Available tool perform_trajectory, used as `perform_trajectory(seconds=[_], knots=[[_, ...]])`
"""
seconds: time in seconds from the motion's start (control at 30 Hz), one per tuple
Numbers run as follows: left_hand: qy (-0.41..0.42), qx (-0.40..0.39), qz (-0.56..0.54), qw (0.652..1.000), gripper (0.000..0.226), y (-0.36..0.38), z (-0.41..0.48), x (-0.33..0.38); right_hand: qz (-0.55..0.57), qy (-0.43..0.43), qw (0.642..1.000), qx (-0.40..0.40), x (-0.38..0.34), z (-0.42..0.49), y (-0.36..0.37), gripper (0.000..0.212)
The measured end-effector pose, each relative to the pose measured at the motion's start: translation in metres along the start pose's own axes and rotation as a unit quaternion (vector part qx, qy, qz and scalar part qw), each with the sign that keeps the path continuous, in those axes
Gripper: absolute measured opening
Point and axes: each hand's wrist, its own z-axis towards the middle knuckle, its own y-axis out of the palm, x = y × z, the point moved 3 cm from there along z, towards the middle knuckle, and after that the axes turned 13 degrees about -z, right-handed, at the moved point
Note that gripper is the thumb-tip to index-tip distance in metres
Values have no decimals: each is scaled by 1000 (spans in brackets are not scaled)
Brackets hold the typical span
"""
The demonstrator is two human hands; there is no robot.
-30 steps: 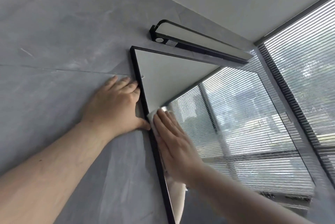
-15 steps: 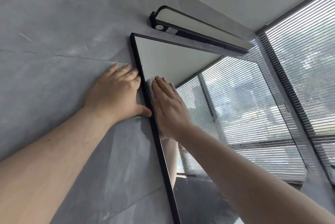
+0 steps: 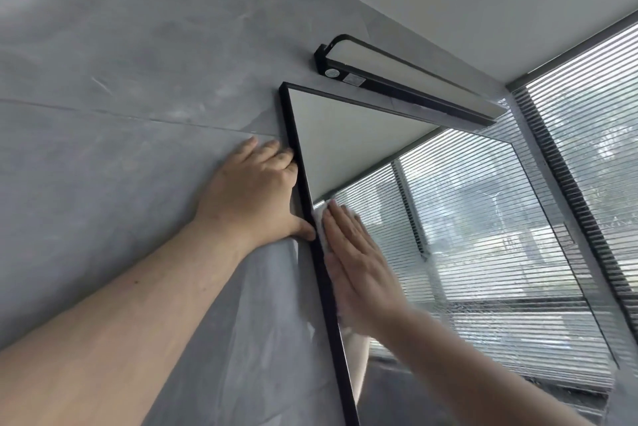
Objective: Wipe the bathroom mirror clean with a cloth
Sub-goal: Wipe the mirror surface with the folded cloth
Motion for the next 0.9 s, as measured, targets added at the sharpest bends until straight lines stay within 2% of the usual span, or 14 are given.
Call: perform_trajectory(seconds=[0.13, 0.23, 0.4, 0.57, 0.63, 0.77, 0.83, 0.9], knots=[[-1, 9, -24, 1000, 115, -1, -1, -1, 3, 49, 999, 20, 13, 80, -2, 51], [-2, 18, -29, 999, 117, 0, -1, -3, 27, 80, 996, 3, 12, 133, -5, 49], [7, 23, -4, 1000, 117, 2, -1, -3, 35, 93, 995, 1, 11, 194, -10, 49], [9, 30, -4, 999, 120, 3, 0, -4, 12, 62, 998, 22, 35, 191, -7, 48], [7, 26, -7, 1000, 120, 3, 1, -5, 3, 99, 994, 37, 62, 182, -6, 46], [6, 15, -10, 1000, 118, 4, 2, -5, 15, 248, 967, 58, 140, 154, -1, 48], [5, 12, -11, 1000, 119, 4, 3, -5, 11, 283, 959, -1, 173, 138, 0, 48], [1, 10, -17, 1000, 119, 3, 4, -5, -8, 283, 958, -41, 190, 128, 0, 47]])
